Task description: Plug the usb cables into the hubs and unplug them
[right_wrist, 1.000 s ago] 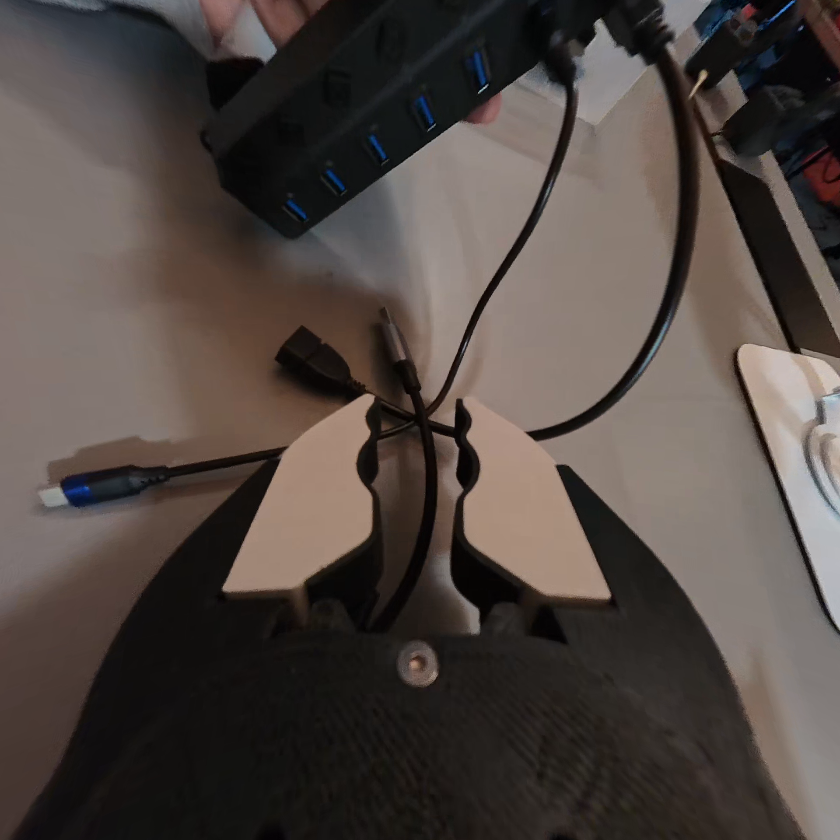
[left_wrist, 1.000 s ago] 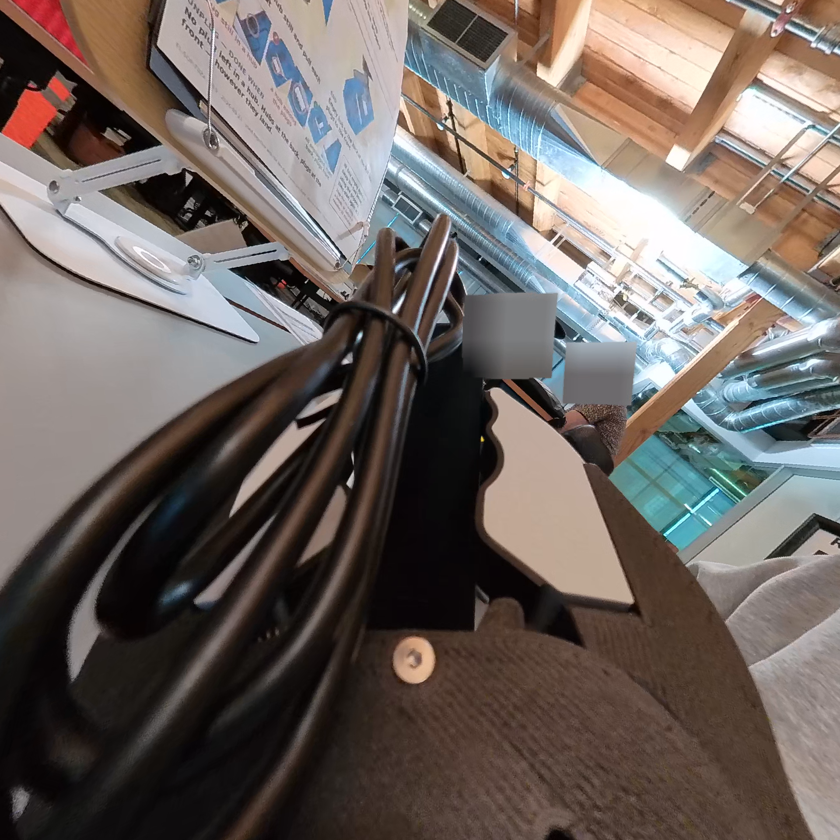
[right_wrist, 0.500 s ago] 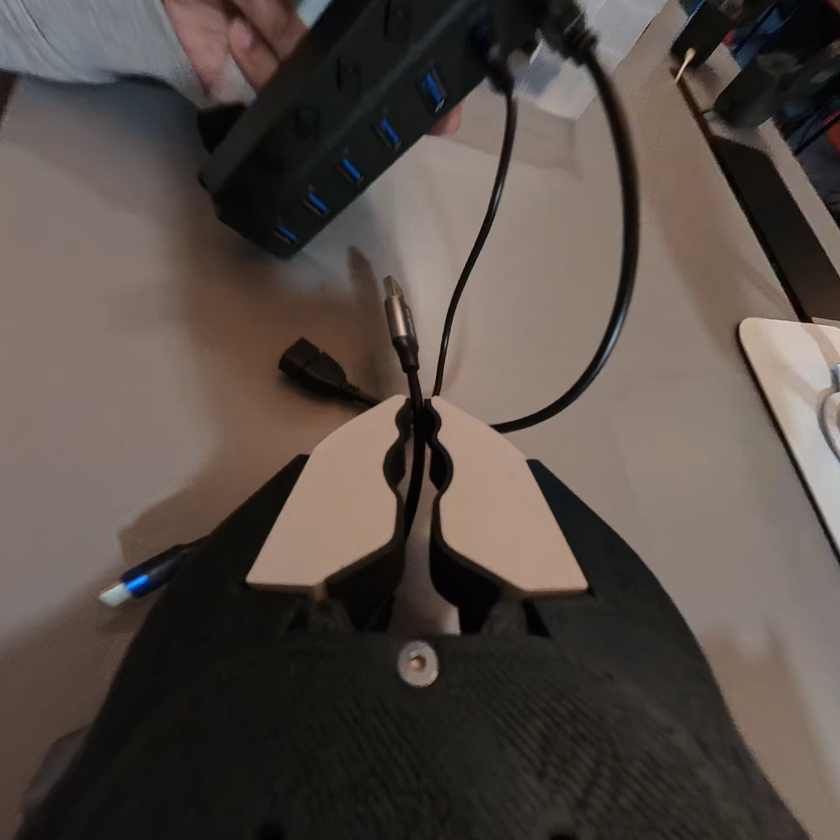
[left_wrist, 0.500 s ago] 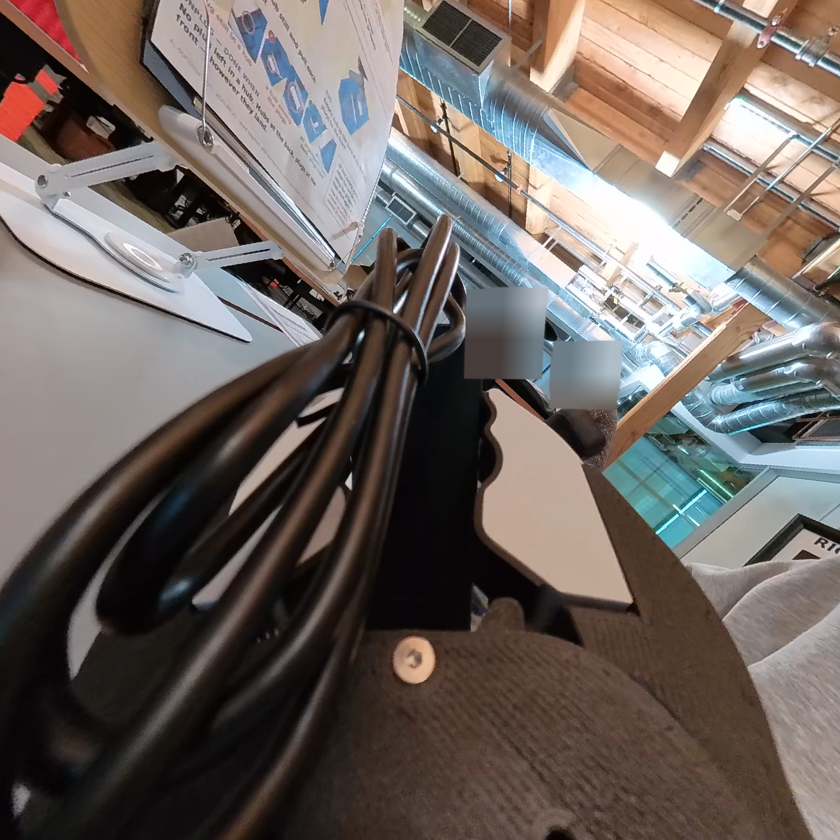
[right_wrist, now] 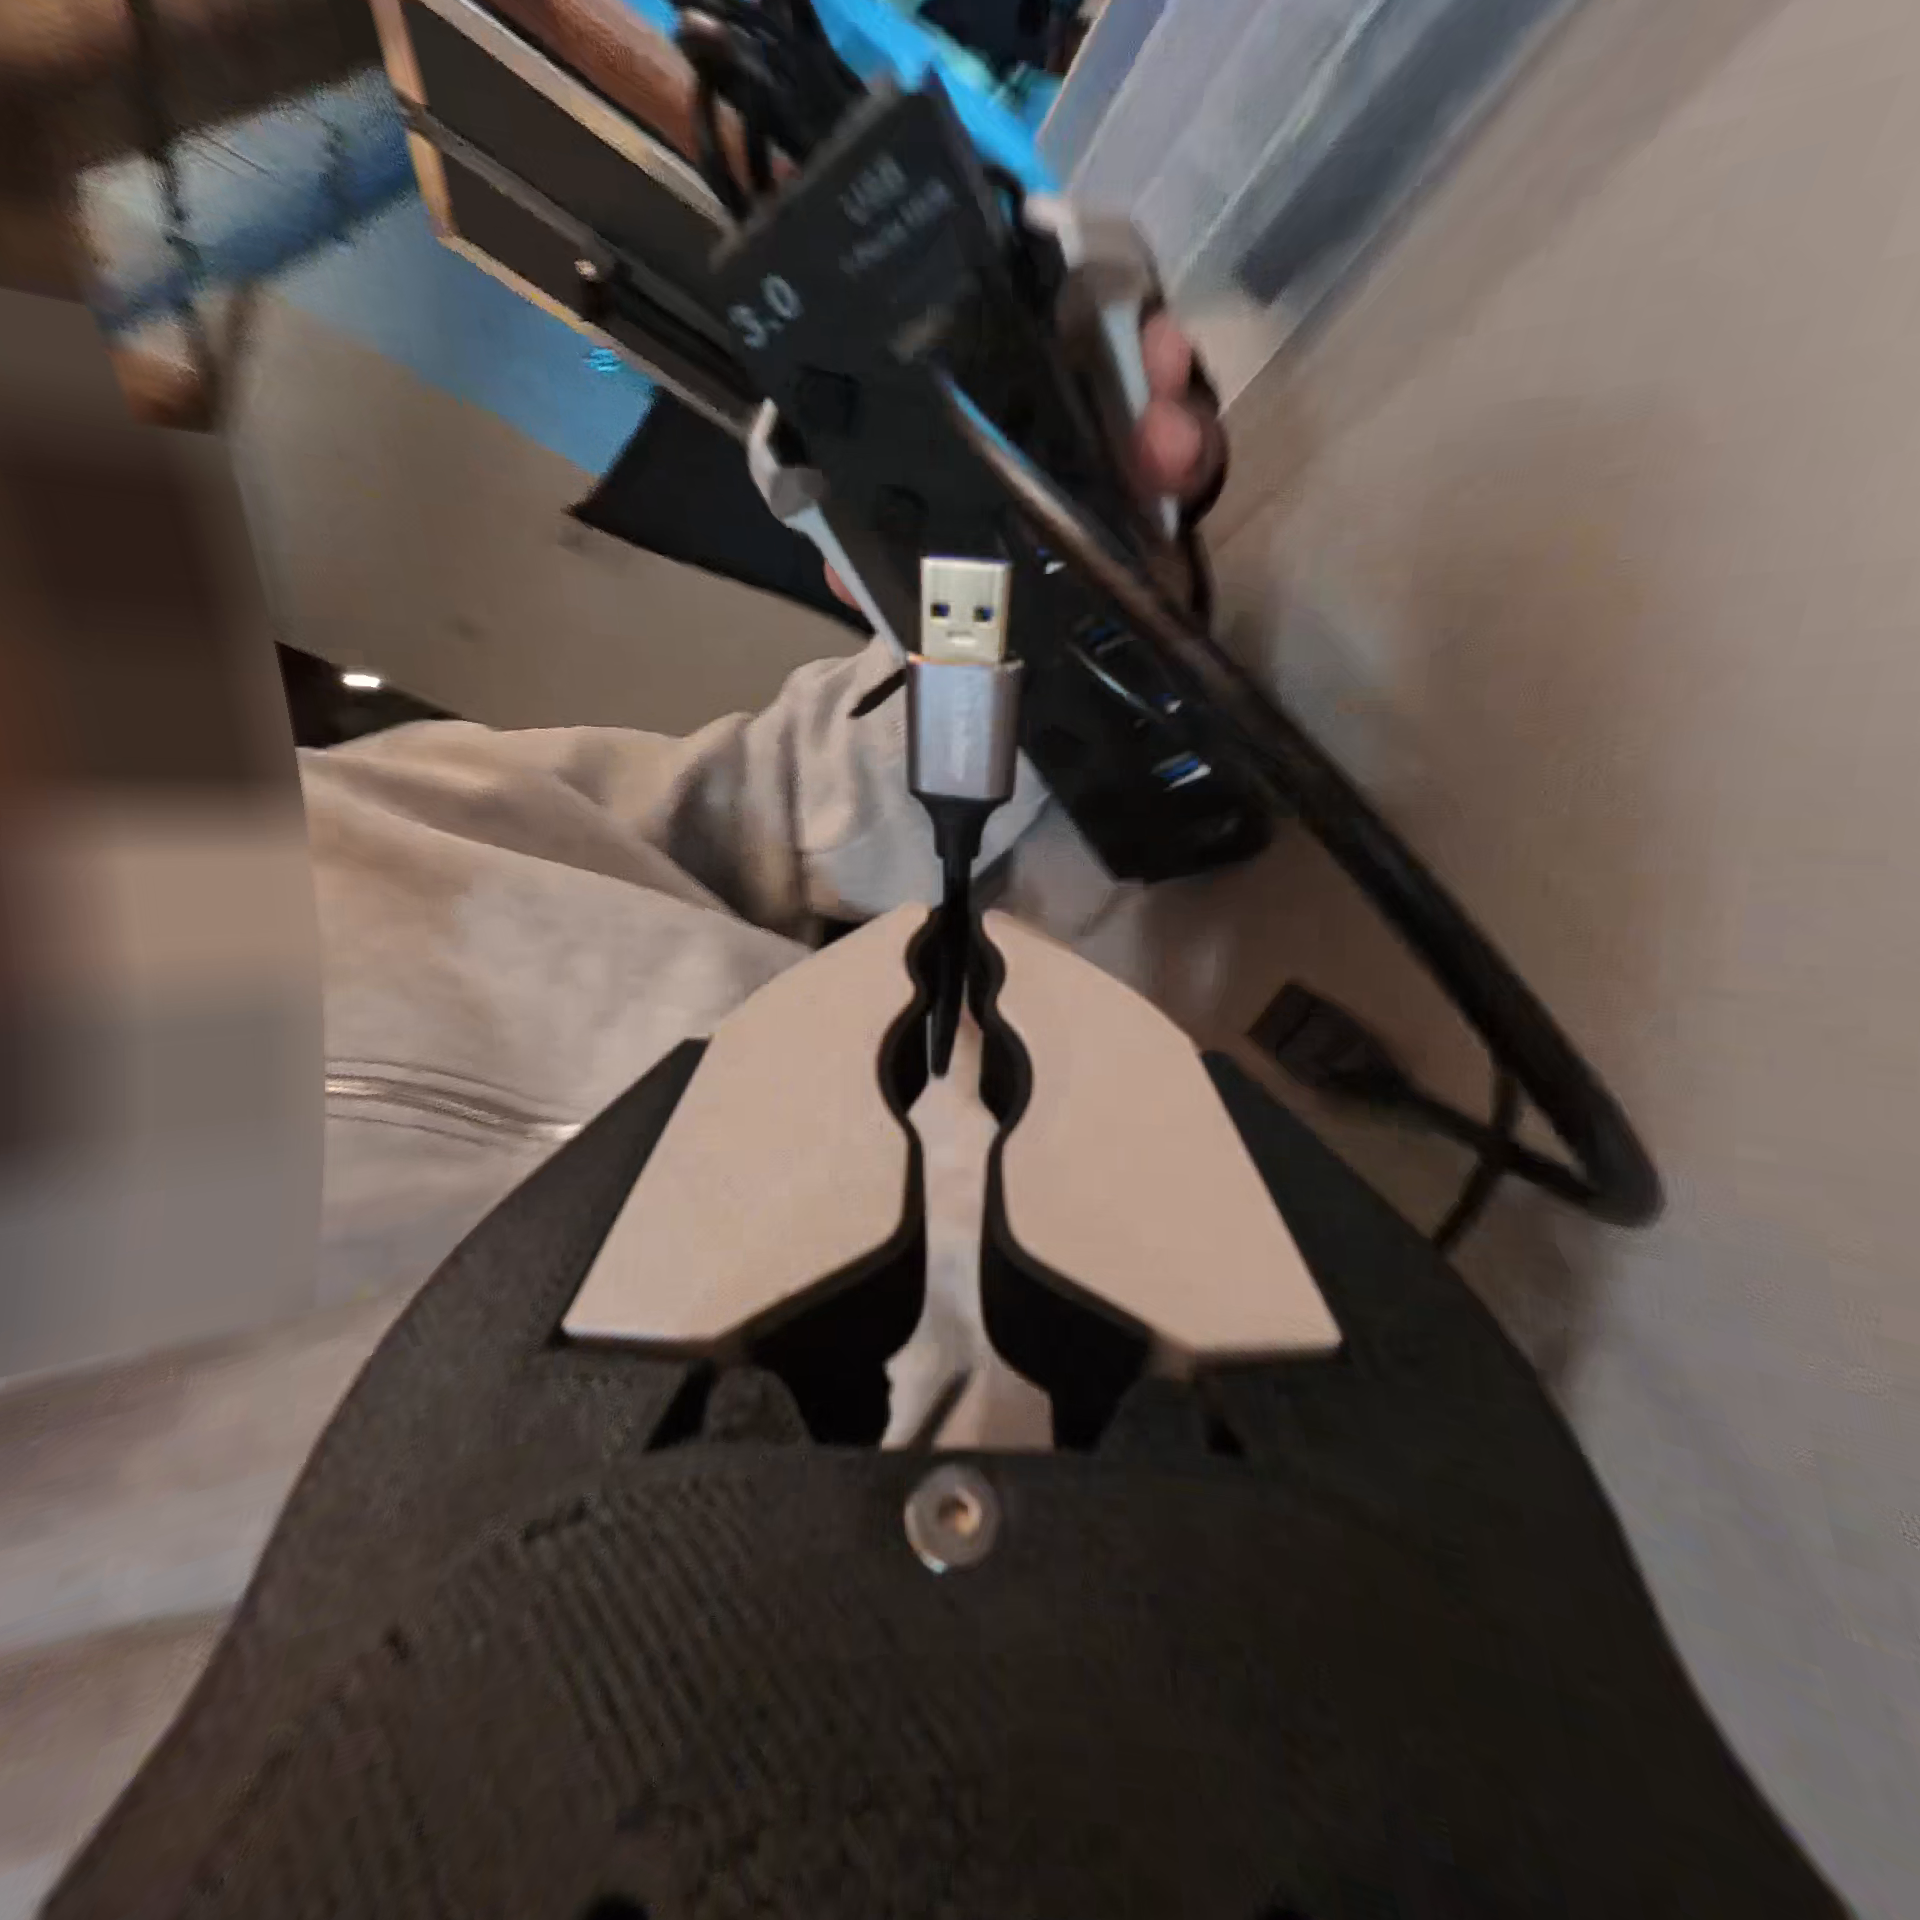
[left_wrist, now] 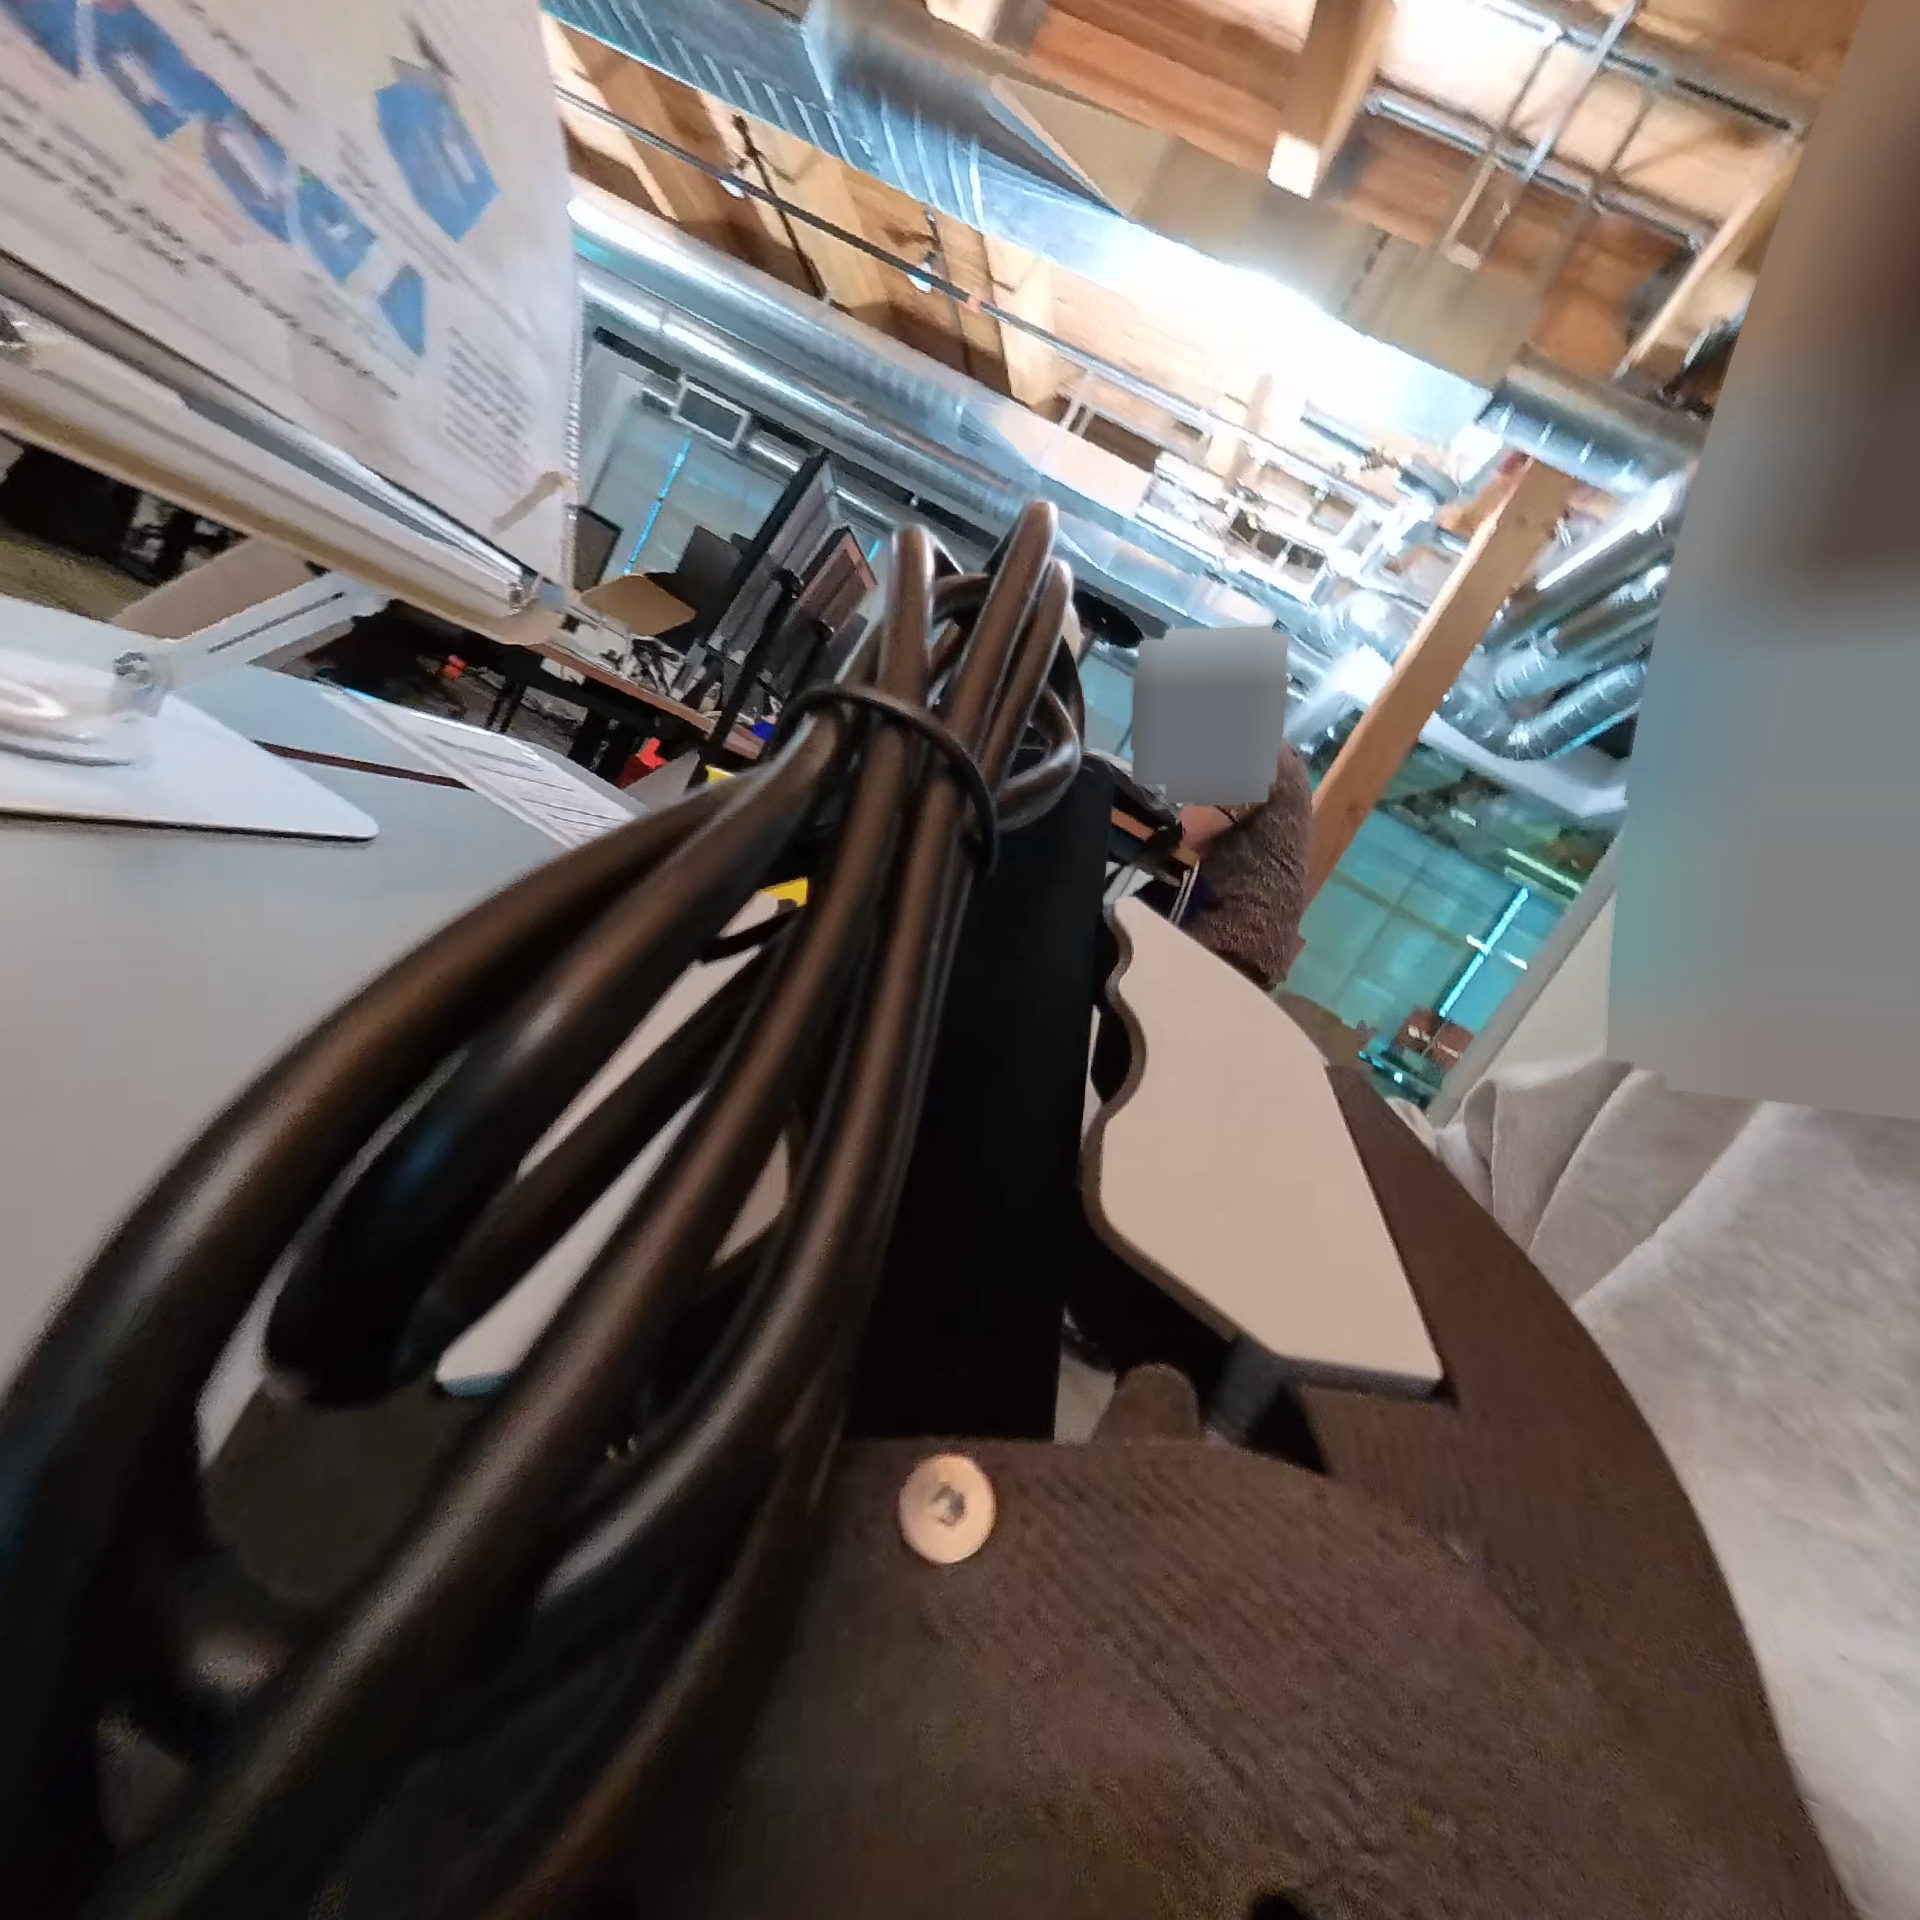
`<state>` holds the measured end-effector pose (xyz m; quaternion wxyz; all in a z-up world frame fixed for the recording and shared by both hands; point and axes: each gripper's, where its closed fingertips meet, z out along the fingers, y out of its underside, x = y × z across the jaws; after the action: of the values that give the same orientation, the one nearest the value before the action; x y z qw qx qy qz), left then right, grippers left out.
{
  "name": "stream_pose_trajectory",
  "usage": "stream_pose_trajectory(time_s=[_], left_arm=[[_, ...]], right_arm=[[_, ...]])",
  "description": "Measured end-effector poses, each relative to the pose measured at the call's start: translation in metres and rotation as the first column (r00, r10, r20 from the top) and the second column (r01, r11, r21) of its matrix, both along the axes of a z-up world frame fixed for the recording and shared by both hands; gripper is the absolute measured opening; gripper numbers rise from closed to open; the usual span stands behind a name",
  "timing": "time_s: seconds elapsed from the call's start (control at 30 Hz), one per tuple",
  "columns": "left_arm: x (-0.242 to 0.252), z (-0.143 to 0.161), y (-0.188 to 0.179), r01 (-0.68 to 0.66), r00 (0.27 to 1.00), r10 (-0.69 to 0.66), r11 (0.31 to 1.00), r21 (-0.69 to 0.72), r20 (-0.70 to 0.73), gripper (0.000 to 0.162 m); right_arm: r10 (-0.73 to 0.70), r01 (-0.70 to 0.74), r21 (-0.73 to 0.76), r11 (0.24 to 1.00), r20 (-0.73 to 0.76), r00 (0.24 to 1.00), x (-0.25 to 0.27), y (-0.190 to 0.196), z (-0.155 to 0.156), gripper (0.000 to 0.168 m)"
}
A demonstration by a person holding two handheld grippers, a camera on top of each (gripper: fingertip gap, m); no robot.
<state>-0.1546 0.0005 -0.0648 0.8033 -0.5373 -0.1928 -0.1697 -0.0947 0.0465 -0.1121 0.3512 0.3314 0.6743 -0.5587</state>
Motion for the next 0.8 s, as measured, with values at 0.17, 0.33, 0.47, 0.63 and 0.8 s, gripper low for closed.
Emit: stream_pose_trajectory(time_s=[0.17,0.33,0.47,0.63,0.8], left_arm=[[0.002,0.0,0.002,-0.004,1.0,0.004,1.0,-0.004,-0.017,0.055],[-0.012,-0.003,-0.004,-0.053,0.998,0.053,0.999,0.005,0.043,0.055],[-0.019,-0.005,-0.007,-0.087,0.994,0.087,0.996,0.001,0.072,0.057],[-0.025,-0.008,-0.009,-0.114,0.989,0.113,0.994,-0.001,0.099,0.057],[-0.032,-0.009,-0.013,-0.142,0.981,0.14,0.99,0.004,0.134,0.057]], right_arm=[[0.057,-0.056,-0.008,0.998,0.194,0.979,0.012,-0.013,-0.017,0.004],[0.019,-0.028,0.205,0.978,0.047,0.999,0.009,-0.01,-0.045,0.004],[-0.023,0.057,0.353,0.934,-0.1,0.995,-0.002,-0.005,-0.064,0.005],[-0.004,0.191,0.501,0.844,-0.35,0.937,-0.018,0.007,-0.076,0.009],[0.022,0.286,0.526,0.801,-0.503,0.864,-0.026,0.008,-0.077,0.015]])
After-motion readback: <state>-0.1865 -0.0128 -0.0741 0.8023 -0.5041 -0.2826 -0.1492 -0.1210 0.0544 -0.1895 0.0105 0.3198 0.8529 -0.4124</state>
